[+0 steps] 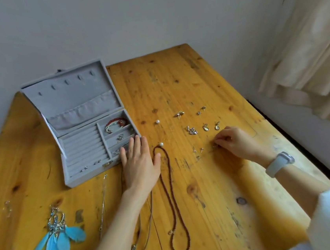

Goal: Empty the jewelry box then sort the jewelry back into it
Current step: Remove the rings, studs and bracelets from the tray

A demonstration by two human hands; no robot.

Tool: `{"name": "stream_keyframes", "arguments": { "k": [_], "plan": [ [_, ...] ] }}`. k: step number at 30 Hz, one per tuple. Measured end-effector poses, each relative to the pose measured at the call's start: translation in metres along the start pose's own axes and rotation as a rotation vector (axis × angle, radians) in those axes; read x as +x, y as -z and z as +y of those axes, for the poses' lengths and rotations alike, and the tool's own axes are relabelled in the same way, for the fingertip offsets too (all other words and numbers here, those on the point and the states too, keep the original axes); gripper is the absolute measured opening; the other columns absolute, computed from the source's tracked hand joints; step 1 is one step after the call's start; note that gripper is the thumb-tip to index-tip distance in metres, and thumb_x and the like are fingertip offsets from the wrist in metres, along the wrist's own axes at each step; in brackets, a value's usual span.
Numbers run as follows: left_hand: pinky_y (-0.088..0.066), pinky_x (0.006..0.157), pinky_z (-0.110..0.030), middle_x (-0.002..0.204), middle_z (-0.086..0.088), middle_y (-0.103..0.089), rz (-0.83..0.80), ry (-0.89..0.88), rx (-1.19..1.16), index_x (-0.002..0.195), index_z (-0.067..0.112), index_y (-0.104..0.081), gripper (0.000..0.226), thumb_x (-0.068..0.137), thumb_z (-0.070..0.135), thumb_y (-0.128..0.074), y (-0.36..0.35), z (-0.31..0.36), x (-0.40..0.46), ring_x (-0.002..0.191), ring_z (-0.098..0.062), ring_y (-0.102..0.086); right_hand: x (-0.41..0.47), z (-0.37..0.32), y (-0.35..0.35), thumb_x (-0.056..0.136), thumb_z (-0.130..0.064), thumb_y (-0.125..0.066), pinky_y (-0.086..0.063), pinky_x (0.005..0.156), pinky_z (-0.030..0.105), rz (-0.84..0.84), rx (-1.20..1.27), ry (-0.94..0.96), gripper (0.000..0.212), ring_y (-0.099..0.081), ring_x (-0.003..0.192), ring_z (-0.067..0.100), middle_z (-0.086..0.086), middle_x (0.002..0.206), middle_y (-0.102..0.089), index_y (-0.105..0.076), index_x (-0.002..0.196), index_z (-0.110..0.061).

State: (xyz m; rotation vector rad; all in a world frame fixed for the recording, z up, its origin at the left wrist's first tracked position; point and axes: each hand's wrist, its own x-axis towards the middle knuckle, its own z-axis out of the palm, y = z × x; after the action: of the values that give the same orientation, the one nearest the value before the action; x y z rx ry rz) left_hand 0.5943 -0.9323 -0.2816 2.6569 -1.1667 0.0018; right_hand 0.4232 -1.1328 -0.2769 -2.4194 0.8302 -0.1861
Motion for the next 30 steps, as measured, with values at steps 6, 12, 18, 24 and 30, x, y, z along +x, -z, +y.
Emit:
{"name": "stream_keyframes", "arguments": {
  "k": [6,12,18,24,30],
  "plan": [
    [0.003,0.115,-0.035,0.153,-0.003,-0.018,0.02,-0.022,-0.199,0.144,0.011,-0.024,0.056,0.096,0.034,-0.04,0.004,-0.004,0.001,0.142,-0.015,-0.008,-0.001,-0.021,0.0,0.09,-0.008,-0.051,-0.037,0.075,0.026,0.129,0.075,0.008,0.018,-0.052,0.083,0.019,0.006,0.094,-0.06,-0.068,0.094,-0.009],
    [-0.044,0.09,-0.034,0.105,-0.005,-0.064,0.348,0.03,-0.409,0.103,0.007,-0.068,0.023,0.084,0.008,-0.056,0.02,-0.039,-0.023,0.1,-0.025,-0.06,0.012,-0.095,-0.03,0.088,-0.008,-0.053,-0.043,0.077,0.03,0.116,0.132,0.214,0.016,-0.055,0.082,0.02,0.006,0.092,-0.063,-0.068,0.094,-0.009],
    [-0.034,0.08,-0.039,0.099,-0.005,-0.065,0.415,0.383,-0.204,0.095,0.017,-0.071,0.017,0.082,0.011,-0.061,0.036,-0.108,-0.041,0.097,-0.031,-0.054,0.036,-0.179,-0.084,0.086,-0.011,-0.058,-0.04,0.078,0.03,0.017,0.125,0.459,0.013,-0.056,0.085,0.027,0.011,0.088,-0.064,-0.068,0.092,-0.009],
    [-0.03,0.083,-0.035,0.109,0.001,-0.062,0.241,0.297,-0.111,0.109,0.021,-0.068,0.024,0.089,0.024,-0.055,0.047,-0.135,-0.021,0.104,-0.023,-0.045,0.055,-0.219,-0.126,0.086,-0.008,-0.052,-0.041,0.085,0.038,0.007,0.069,0.491,0.02,-0.051,0.096,0.033,0.014,0.095,-0.06,-0.066,0.1,-0.009],
    [-0.027,0.085,-0.033,0.113,0.005,-0.054,0.088,0.066,0.089,0.116,0.023,-0.062,0.029,0.097,0.022,-0.04,0.053,-0.141,-0.017,0.109,-0.016,-0.042,0.053,-0.213,-0.136,0.089,-0.009,-0.051,-0.035,0.083,0.025,0.027,0.043,0.494,0.023,-0.048,0.1,0.026,0.012,0.103,-0.055,-0.062,0.109,-0.005]
  ]
}}
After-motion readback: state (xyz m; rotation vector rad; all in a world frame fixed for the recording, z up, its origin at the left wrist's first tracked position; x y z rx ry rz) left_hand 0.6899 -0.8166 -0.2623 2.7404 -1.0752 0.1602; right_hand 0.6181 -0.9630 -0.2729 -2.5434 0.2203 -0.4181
